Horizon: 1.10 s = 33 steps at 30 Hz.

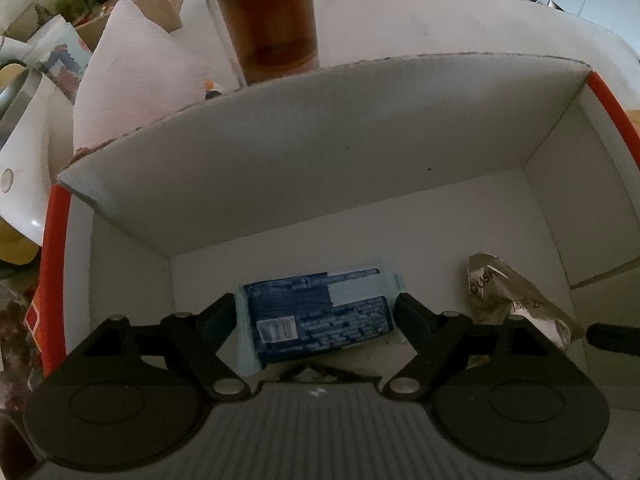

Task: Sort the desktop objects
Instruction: 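Lower both grippers into the red box and open them to release the items, then withdraw both grippers from the red box back toward the table items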

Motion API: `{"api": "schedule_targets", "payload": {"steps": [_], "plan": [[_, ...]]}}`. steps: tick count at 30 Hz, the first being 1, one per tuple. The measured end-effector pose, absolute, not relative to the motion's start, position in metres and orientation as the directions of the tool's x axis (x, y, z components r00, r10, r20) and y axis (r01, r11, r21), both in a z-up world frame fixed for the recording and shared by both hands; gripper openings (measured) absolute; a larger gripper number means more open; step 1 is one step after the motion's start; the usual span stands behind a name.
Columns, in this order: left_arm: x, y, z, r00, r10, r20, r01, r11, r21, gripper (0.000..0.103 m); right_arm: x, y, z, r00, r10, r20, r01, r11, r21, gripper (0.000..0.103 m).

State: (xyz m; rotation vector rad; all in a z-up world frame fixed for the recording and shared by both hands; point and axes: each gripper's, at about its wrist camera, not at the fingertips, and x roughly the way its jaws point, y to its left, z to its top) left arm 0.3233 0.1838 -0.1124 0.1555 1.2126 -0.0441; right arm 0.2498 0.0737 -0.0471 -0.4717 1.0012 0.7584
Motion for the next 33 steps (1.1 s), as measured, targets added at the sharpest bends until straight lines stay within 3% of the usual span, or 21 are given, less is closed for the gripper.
{"api": "schedule_targets", "payload": {"steps": [33], "plan": [[0.276, 0.178, -0.036, 0.482, 0.032, -0.875, 0.065, 0.995, 0.072, 0.085, 0.226, 0.045, -0.008, 0.351, 0.417, -0.838, -0.739, 0.673, 0.026, 0.059]]}}
